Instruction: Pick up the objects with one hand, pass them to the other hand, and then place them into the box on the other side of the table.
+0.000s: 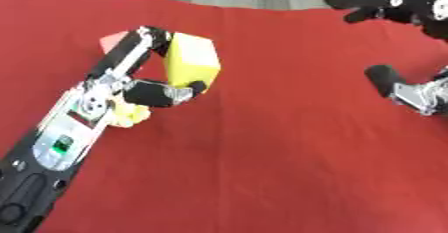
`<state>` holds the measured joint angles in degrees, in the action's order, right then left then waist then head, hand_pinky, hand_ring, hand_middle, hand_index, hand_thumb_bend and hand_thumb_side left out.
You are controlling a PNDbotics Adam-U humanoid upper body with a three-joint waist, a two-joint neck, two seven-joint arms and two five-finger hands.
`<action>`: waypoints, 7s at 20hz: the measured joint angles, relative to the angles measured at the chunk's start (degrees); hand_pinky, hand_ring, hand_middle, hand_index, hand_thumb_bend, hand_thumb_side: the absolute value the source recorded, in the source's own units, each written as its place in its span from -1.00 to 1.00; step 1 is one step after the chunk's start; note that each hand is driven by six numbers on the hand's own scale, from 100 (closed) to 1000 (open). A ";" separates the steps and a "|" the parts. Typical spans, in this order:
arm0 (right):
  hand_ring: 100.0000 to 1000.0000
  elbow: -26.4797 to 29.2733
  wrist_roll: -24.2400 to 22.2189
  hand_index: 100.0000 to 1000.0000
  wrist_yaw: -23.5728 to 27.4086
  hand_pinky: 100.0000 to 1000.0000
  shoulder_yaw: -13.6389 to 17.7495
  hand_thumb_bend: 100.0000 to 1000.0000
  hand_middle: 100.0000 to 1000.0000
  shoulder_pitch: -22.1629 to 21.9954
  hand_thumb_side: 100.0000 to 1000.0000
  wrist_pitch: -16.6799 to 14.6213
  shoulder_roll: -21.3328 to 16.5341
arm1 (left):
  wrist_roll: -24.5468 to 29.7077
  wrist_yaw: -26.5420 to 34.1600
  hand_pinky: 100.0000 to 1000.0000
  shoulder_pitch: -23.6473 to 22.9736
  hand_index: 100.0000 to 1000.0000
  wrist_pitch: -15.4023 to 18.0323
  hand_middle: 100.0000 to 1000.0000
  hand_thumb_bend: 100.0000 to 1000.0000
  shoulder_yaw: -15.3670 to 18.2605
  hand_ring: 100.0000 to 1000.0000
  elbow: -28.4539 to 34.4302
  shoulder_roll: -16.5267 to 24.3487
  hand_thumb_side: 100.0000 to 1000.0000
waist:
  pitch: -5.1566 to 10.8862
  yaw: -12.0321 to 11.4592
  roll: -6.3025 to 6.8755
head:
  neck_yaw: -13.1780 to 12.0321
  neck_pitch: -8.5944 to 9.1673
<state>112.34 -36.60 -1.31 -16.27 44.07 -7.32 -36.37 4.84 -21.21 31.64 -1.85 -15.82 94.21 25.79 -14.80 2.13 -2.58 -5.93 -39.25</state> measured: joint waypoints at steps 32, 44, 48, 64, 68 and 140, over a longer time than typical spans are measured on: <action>1.00 -17.68 -0.11 0.90 -21.33 0.84 -7.81 -1.00 0.90 9.98 -0.41 -4.41 14.59 | -4.27 -5.09 0.24 -0.76 -0.01 8.16 -0.19 -1.00 -2.11 -0.04 0.07 -4.73 -0.55 | 0.55 0.33 -0.60 | 0.91 -1.41; 1.00 -18.43 -1.72 0.92 -24.65 0.88 -9.24 -0.98 0.90 11.91 -0.21 -4.47 17.53 | -6.03 -11.47 0.22 0.10 -0.02 8.86 -0.20 -1.00 -2.38 -0.04 -2.46 -6.20 -0.68 | 0.56 0.59 -1.06 | 0.66 -2.48; 1.00 -18.07 -2.46 0.92 -24.64 0.89 -9.40 -0.95 0.91 11.97 -0.15 -4.35 17.67 | -6.72 -12.87 0.20 0.15 -0.02 8.59 -0.20 -1.00 -2.37 -0.05 -3.50 -6.33 -0.65 | 0.56 0.67 -1.22 | 0.43 -2.48; 1.00 -17.46 -3.61 0.94 -28.18 0.92 -10.02 -0.58 0.92 12.15 -0.24 -5.85 19.19 | -9.49 -14.64 0.17 0.44 -0.03 6.77 -0.21 -1.00 -2.32 -0.07 -4.45 -7.25 -0.60 | 0.59 1.32 -1.51 | 0.54 -2.78; 1.00 -18.25 -3.58 0.92 -29.44 0.91 -10.03 -0.52 0.90 12.06 -0.23 -6.51 19.57 | -9.67 -14.63 0.17 0.24 -0.03 6.64 -0.21 -1.00 -2.34 -0.07 -3.23 -7.26 -0.62 | 0.59 1.10 -1.36 | 0.86 -2.87; 1.00 -24.28 -0.25 0.92 -34.37 0.88 -9.21 -0.58 0.52 10.83 -0.34 -8.26 19.94 | -10.96 -14.51 0.12 -0.45 -0.04 5.82 -0.24 -1.00 -3.34 -0.10 1.80 -8.19 -0.61 | 0.55 0.38 -0.99 | 2.62 -2.86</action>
<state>88.06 -36.85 -35.68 -25.48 54.90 -15.59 -16.43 -6.12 -35.72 31.19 3.97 -19.15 96.01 17.60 -14.25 2.51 -3.57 -3.31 -42.11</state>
